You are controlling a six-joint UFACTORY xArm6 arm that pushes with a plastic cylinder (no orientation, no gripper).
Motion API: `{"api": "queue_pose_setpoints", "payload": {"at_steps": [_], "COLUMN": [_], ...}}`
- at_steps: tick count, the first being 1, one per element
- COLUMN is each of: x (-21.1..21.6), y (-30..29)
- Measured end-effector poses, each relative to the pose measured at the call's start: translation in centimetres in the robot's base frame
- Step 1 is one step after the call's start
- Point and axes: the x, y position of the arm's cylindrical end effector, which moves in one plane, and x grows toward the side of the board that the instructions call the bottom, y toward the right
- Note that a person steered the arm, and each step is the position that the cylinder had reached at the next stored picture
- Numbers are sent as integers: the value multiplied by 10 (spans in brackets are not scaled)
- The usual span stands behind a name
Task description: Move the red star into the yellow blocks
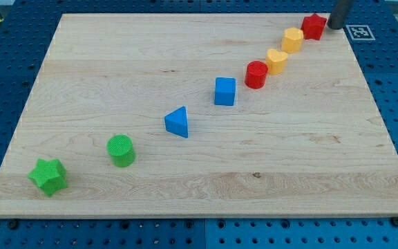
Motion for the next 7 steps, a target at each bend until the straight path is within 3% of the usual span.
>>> {"api": "queue_pose_setpoints", "payload": {"at_steps": [5, 7], "x": [2, 46], "y": [-93, -84]}}
